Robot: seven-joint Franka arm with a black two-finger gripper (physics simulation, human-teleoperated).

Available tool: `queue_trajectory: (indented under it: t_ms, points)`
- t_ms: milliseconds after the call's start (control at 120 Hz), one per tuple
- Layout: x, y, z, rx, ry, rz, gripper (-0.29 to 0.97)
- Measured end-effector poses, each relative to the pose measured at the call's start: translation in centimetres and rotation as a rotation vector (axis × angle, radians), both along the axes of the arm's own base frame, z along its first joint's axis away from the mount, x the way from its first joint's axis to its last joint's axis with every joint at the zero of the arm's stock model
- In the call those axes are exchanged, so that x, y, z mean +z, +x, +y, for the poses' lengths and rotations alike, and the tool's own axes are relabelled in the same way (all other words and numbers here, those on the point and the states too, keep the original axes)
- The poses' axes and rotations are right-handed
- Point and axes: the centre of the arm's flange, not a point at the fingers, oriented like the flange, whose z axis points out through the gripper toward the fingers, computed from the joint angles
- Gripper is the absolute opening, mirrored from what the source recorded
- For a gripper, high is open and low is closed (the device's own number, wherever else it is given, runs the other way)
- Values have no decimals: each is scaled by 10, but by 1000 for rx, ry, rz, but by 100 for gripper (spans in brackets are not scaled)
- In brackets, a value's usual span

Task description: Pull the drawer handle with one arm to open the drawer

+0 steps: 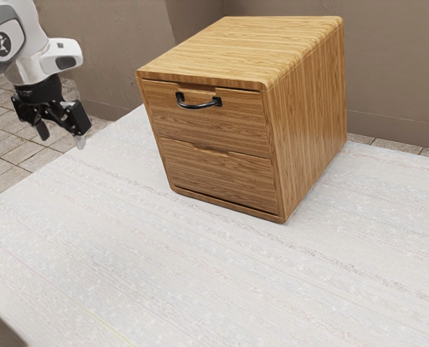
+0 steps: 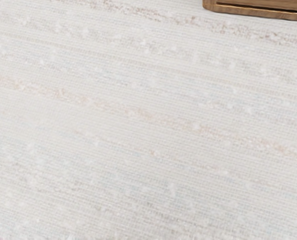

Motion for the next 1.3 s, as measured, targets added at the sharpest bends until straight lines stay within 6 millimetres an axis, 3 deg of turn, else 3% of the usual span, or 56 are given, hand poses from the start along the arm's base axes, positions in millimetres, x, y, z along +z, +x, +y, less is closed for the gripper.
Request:
queue_trajectory:
  t_ms: [142,175,233,283,375,442,708,992,1075,1133,1208,1258,1300]
  points:
    - [4,-14,26,37,3,-5,68]
    - [20,-20,25,35,13,-33,68]
    - [73,-42,15,20,45,-131,68]
    - [108,-52,-12,-36,61,-201,68]
    - [132,-38,-113,-258,39,-244,68]
    - [135,-40,-133,-308,23,-241,68]
    - [127,-42,-123,-316,-23,-206,68]
    - [104,-29,-110,-314,-34,-150,68]
    - [103,-28,-114,-329,-36,-145,68]
    - [91,-24,-114,-335,-43,-116,68]
    - [55,-24,-113,-343,-77,-38,68]
    - [24,-36,-134,-394,-94,34,68]
    - [11,-55,-151,-441,-95,65,68]
